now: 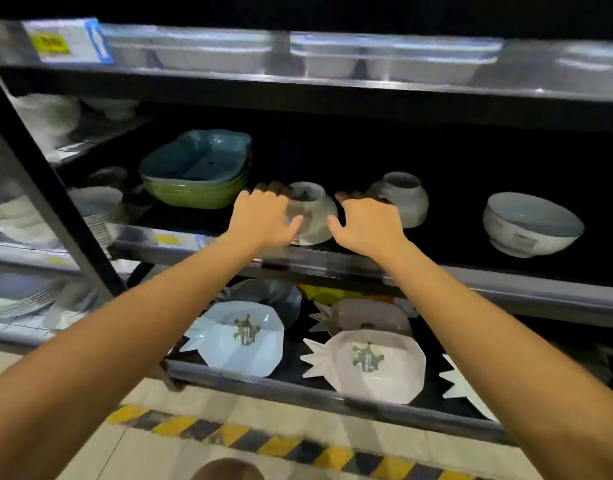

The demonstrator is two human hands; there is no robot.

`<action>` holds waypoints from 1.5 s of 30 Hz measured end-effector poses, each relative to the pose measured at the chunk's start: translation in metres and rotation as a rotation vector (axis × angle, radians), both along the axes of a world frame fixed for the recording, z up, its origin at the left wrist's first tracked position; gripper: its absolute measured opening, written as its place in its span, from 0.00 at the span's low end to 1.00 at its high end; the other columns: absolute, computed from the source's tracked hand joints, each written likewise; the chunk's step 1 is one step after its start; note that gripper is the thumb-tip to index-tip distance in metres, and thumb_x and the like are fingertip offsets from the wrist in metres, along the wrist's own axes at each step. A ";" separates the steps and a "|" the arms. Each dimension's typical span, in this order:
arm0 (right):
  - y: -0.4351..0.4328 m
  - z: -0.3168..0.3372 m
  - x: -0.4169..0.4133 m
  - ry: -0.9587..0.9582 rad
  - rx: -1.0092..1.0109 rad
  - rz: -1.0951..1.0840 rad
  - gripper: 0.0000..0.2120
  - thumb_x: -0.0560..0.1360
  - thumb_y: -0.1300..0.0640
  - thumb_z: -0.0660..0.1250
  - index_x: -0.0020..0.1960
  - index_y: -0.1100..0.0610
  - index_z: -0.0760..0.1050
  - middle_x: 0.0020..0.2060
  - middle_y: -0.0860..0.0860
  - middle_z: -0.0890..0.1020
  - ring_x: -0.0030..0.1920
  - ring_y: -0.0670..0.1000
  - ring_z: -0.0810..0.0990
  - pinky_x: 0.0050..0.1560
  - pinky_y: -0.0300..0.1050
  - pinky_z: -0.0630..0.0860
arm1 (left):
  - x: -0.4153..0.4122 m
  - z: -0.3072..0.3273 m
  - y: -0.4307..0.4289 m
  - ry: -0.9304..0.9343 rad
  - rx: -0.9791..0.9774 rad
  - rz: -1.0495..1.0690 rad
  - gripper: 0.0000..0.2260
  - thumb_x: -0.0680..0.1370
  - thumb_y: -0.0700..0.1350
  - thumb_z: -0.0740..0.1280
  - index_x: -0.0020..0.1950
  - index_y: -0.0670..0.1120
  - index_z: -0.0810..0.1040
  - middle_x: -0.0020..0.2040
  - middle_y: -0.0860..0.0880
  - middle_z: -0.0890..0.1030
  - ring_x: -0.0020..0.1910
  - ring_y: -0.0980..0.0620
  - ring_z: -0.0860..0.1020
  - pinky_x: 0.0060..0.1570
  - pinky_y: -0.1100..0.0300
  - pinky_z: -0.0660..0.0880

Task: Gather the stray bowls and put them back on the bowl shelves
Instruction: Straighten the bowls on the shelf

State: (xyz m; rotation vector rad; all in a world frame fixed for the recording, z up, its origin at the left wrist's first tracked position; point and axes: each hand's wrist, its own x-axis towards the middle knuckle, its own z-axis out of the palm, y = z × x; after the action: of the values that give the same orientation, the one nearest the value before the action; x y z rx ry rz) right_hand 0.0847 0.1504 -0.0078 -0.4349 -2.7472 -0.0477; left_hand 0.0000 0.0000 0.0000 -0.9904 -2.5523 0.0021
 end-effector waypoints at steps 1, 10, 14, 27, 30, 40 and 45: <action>0.000 -0.002 -0.003 0.014 -0.003 -0.001 0.22 0.77 0.43 0.55 0.65 0.54 0.71 0.55 0.55 0.79 0.54 0.58 0.78 0.48 0.48 0.72 | -0.005 -0.002 0.001 -0.049 0.003 0.018 0.23 0.78 0.59 0.57 0.54 0.40 0.77 0.50 0.41 0.80 0.52 0.40 0.77 0.49 0.52 0.69; 0.000 -0.025 -0.054 -0.068 -0.495 -0.159 0.23 0.79 0.39 0.52 0.62 0.55 0.70 0.55 0.56 0.78 0.48 0.54 0.75 0.48 0.45 0.69 | -0.062 -0.022 0.016 -0.632 0.174 0.186 0.30 0.79 0.63 0.49 0.72 0.44 0.62 0.69 0.40 0.70 0.67 0.39 0.70 0.64 0.49 0.66; -0.002 -0.034 -0.069 0.010 -0.686 -0.173 0.23 0.79 0.39 0.53 0.65 0.53 0.69 0.61 0.56 0.77 0.60 0.57 0.75 0.57 0.48 0.69 | -0.075 -0.032 0.020 -0.735 0.264 0.103 0.34 0.76 0.69 0.45 0.69 0.45 0.67 0.66 0.42 0.74 0.62 0.41 0.74 0.60 0.51 0.70; 0.005 -0.030 -0.076 0.178 -1.017 -0.248 0.30 0.78 0.40 0.56 0.73 0.58 0.62 0.70 0.59 0.69 0.68 0.62 0.70 0.64 0.56 0.72 | -0.081 -0.027 0.034 -1.019 0.667 -0.033 0.27 0.78 0.57 0.60 0.74 0.45 0.61 0.71 0.42 0.70 0.65 0.43 0.72 0.62 0.52 0.71; 0.010 -0.035 -0.069 0.296 -1.216 -0.223 0.26 0.77 0.46 0.63 0.71 0.54 0.63 0.69 0.57 0.70 0.65 0.61 0.72 0.54 0.53 0.78 | -0.076 -0.029 0.033 -1.105 0.805 -0.106 0.26 0.77 0.54 0.64 0.72 0.47 0.60 0.67 0.43 0.71 0.55 0.48 0.72 0.57 0.54 0.72; 0.018 -0.028 -0.057 0.449 -1.609 -0.066 0.23 0.79 0.50 0.60 0.71 0.55 0.63 0.67 0.58 0.72 0.66 0.61 0.71 0.57 0.56 0.74 | -0.070 -0.015 0.032 -0.786 0.730 -0.226 0.37 0.65 0.53 0.75 0.70 0.44 0.66 0.65 0.47 0.72 0.63 0.48 0.72 0.60 0.54 0.72; 0.027 -0.020 -0.056 0.278 -1.831 -0.143 0.47 0.68 0.24 0.52 0.73 0.58 0.61 0.66 0.63 0.73 0.62 0.66 0.75 0.52 0.59 0.75 | -0.065 -0.005 0.020 -0.409 0.333 -0.417 0.43 0.67 0.46 0.75 0.75 0.46 0.53 0.71 0.43 0.59 0.70 0.42 0.59 0.65 0.50 0.63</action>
State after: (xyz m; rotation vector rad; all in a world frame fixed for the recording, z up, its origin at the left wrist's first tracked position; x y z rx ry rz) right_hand 0.0288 0.1769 -0.0280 -0.8720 -1.6668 2.2578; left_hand -0.0647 0.0197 -0.0053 -1.4764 -2.5063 -0.7874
